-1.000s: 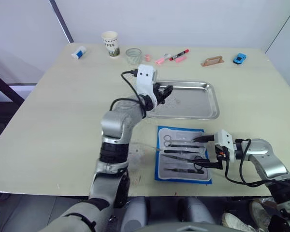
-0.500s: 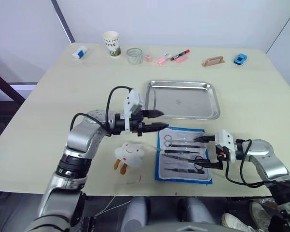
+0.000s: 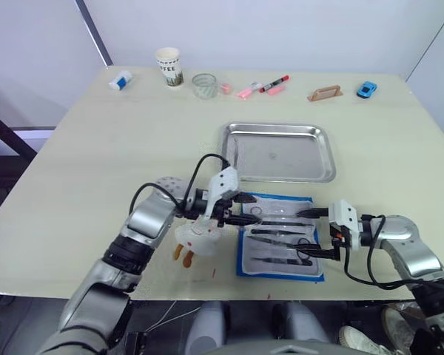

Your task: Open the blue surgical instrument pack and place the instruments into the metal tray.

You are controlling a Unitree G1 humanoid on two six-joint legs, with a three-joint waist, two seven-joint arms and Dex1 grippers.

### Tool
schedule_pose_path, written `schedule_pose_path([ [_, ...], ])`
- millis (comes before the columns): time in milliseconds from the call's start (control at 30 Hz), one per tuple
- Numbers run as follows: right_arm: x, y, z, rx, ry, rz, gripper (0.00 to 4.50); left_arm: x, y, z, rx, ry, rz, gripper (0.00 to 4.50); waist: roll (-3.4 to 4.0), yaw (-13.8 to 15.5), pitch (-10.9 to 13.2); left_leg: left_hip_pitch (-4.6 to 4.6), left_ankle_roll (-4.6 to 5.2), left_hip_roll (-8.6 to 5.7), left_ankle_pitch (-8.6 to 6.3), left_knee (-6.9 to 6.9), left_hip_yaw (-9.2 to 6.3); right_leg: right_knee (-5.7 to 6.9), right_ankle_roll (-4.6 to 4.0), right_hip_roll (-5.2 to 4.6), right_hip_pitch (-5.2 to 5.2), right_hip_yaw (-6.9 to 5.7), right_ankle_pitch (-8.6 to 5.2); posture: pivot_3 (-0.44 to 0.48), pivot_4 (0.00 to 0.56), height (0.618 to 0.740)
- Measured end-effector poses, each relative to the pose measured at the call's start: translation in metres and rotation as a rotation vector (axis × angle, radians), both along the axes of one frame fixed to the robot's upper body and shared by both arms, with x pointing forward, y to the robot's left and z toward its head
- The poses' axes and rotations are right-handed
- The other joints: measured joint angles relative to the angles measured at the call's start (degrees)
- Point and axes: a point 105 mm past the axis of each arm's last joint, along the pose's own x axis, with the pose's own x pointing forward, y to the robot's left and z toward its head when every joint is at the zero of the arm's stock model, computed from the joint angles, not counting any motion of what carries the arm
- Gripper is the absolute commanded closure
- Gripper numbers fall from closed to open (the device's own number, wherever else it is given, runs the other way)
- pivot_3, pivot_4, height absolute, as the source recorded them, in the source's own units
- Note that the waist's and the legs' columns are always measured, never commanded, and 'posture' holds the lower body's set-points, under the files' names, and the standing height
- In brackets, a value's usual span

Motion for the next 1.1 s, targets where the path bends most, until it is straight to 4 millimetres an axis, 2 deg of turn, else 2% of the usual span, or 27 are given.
schedule_pose_path([
  [100, 0.000, 0.000, 0.000, 0.001, 0.000, -0.003, 0.00, 0.005, -0.005, 0.002, 0.024, -0.020, -0.002, 1.76, 0.00, -0.01, 0.00, 0.00, 0.00, 0.00, 0.00, 0.00, 0.00, 0.00, 0.00, 0.00, 0.00, 0.00, 0.00, 0.000, 0.150, 0.740],
  [233, 0.000, 0.000, 0.000, 0.004, -0.002, -0.009, 0.00, 0.006, -0.018, -0.008, 0.068, -0.018, -0.020, 1.76, 0.00, 0.01, 0.00, 0.00, 0.00, 0.00, 0.00, 0.01, 0.01, 0.00, 0.00, 0.00, 0.00, 0.01, 0.00, 0.000, 0.150, 0.740],
  [433, -0.001, 0.000, 0.000, 0.006, -0.005, -0.016, 0.00, 0.011, -0.019, -0.010, 0.106, -0.032, -0.015, 1.76, 0.00, 0.00, 0.00, 0.00, 0.00, 0.00, 0.00, 0.00, 0.01, 0.00, 0.00, 0.01, 0.00, 0.02, 0.00, 0.000, 0.150, 0.740],
  [533, -0.001, 0.000, 0.000, 0.007, -0.006, -0.022, 0.00, 0.010, -0.021, -0.019, 0.139, -0.018, -0.025, 1.76, 0.00, 0.02, 0.00, -0.01, 0.00, 0.00, 0.00, 0.00, 0.01, 0.00, 0.00, 0.00, 0.00, 0.02, 0.00, 0.000, 0.150, 0.740],
  [733, -0.001, 0.000, 0.000, 0.008, -0.006, -0.024, 0.00, 0.012, -0.023, -0.018, 0.179, -0.055, -0.045, 1.76, 0.00, 0.01, 0.00, 0.00, 0.01, 0.00, 0.00, 0.00, 0.01, 0.00, 0.00, 0.01, 0.00, 0.02, 0.00, 0.000, 0.150, 0.740],
  [833, -0.001, 0.000, 0.000, 0.008, -0.005, -0.025, 0.00, 0.014, -0.026, -0.020, 0.189, -0.063, -0.047, 2.54, 0.00, 0.02, 0.00, 0.00, 0.01, 0.00, 0.00, 0.00, 0.01, 0.00, 0.00, 0.01, 0.00, 0.02, 0.00, 0.000, 0.150, 0.740],
  [867, -0.001, 0.000, 0.000, 0.008, -0.005, -0.025, 0.00, 0.012, -0.027, -0.021, 0.191, -0.061, -0.055, 3.10, 0.00, 0.01, -0.01, 0.00, 0.01, 0.00, 0.00, 0.00, 0.01, 0.00, 0.00, 0.01, 0.00, 0.02, 0.00, 0.000, 0.150, 0.740],
  [933, -0.001, 0.000, 0.000, 0.008, -0.006, -0.025, 0.00, 0.011, -0.028, -0.022, 0.195, -0.060, -0.065, 3.65, 0.00, 0.00, -0.01, 0.00, 0.01, 0.00, 0.00, 0.00, 0.01, 0.00, 0.00, 0.01, 0.00, 0.02, 0.00, 0.000, 0.150, 0.740],
  [967, -0.001, 0.000, 0.000, 0.008, -0.006, -0.026, 0.00, 0.010, -0.028, -0.022, 0.199, -0.058, -0.075, 4.27, 0.00, 0.00, -0.01, 0.01, 0.01, 0.00, 0.00, 0.00, 0.01, 0.00, 0.00, 0.01, 0.00, 0.02, 0.00, 0.000, 0.150, 0.740],
  [1000, -0.001, 0.000, 0.000, 0.008, -0.007, -0.029, 0.00, 0.010, -0.028, -0.022, 0.202, -0.060, -0.083, 4.39, 0.00, 0.01, -0.01, 0.01, 0.01, 0.00, 0.00, 0.00, 0.01, 0.00, 0.00, 0.01, 0.01, 0.02, 0.00, 0.000, 0.150, 0.740],
  [1100, -0.001, 0.000, 0.000, 0.008, -0.008, -0.031, 0.00, 0.010, -0.026, -0.021, 0.219, -0.076, -0.093, 4.39, 0.00, 0.00, -0.02, 0.01, 0.01, 0.00, 0.00, 0.00, 0.01, 0.00, 0.00, 0.01, 0.01, 0.03, 0.00, 0.000, 0.150, 0.740],
])
